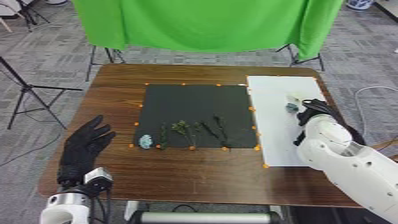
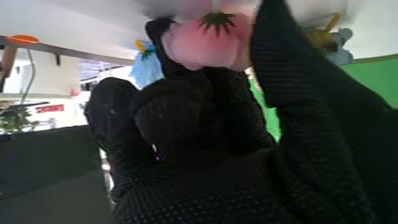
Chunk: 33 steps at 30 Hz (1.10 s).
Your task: Arrange flowers
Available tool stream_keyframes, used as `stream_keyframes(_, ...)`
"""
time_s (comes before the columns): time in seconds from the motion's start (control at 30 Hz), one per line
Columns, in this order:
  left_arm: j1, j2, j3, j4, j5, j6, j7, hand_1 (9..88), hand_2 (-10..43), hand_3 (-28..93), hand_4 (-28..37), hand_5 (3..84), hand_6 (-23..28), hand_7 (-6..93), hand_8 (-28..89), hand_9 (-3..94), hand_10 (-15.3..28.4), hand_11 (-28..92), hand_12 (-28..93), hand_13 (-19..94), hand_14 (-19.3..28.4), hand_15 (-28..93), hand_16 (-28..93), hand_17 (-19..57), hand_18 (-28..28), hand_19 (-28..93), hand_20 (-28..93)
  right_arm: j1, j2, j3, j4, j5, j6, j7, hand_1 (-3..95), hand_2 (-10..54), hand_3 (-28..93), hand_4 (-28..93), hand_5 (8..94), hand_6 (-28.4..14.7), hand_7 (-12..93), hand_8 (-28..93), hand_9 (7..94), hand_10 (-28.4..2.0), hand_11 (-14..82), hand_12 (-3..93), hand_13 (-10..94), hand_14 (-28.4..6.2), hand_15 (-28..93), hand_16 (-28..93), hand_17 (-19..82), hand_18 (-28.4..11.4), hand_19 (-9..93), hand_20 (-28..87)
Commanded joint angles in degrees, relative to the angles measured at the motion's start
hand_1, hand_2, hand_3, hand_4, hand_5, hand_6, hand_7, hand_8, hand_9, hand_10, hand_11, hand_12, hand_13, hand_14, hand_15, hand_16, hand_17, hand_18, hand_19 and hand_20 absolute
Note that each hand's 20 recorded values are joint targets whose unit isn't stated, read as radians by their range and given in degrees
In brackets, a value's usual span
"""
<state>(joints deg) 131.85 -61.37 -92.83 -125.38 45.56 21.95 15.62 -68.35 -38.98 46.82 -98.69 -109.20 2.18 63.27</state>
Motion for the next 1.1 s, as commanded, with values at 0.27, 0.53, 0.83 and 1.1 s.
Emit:
stream_keyframes(0.27, 1.0, -1.23, -0.67, -0.64, 0.55, -0.66, -1.32, 22.5, 4.8, 83, -23.3, 38.9, 9.8, 16.9, -11, 35.7, 19.4, 31, 11, 26, 26.0, 55, -10, -10.2, 22.9, 56, 23, 1.7, 2.2, -6.3, 1.8, -5.4, 8.7, 3.0, 62.0, -9.5, 81, -28, 80.1, -7.5, 27, 5, 87.5, -14.9, 18.4, 29.4, 83, -7.9, 85, 9, 51, -25.6, 93, 61)
stream_keyframes(0.53, 1.8, -0.96, -1.41, -1.38, 0.41, -0.32, -0.95, 22.5, 4.9, 83, -23.3, 38.9, 9.8, 17.0, -11, 35.7, 19.5, 31, 10, 26, 26.0, 55, -10, -10.1, 22.9, 56, 25, 3.4, 2.2, -6.5, -0.2, -7.6, 12.0, 1.3, 59.9, -9.5, 83, -28, 80.4, -4.8, 31, 3, 90.4, -11.3, 17.0, 32.1, 85, -5.5, 83, 13, 54, -24.3, 93, 61)
stream_keyframes(0.83, 2.9, -1.04, -2.91, -2.27, 0.76, -0.08, -1.62, 22.5, 4.9, 83, -23.3, 38.9, 9.9, 16.9, -11, 35.6, 19.5, 31, 10, 26, 26.1, 55, -10, -10.0, 22.9, 55, 26, 5.6, 0.5, -6.4, -3.3, -9.3, 13.5, -1.5, 57.8, -9.5, 85, -28, 80.3, -3.1, 34, 2, 91.6, -9.9, 17.1, 33.8, 87, -4.4, 82, 15, 56, -23.9, 93, 62)
stream_keyframes(1.1, 3.1, -1.06, -3.37, -2.47, 0.74, -0.07, -1.73, 22.6, 4.9, 82, -23.3, 38.9, 9.9, 16.7, -11, 35.5, 19.6, 31, 11, 26, 26.1, 55, -10, -10.0, 22.9, 55, 26, 7.6, -2.2, -7.1, -6.6, -9.9, 14.1, -5.0, 56.9, -9.5, 86, -28, 80.6, -2.6, 35, 1, 92.3, -9.3, 16.8, 34.5, 87, -3.9, 81, 16, 56, -23.7, 93, 62)
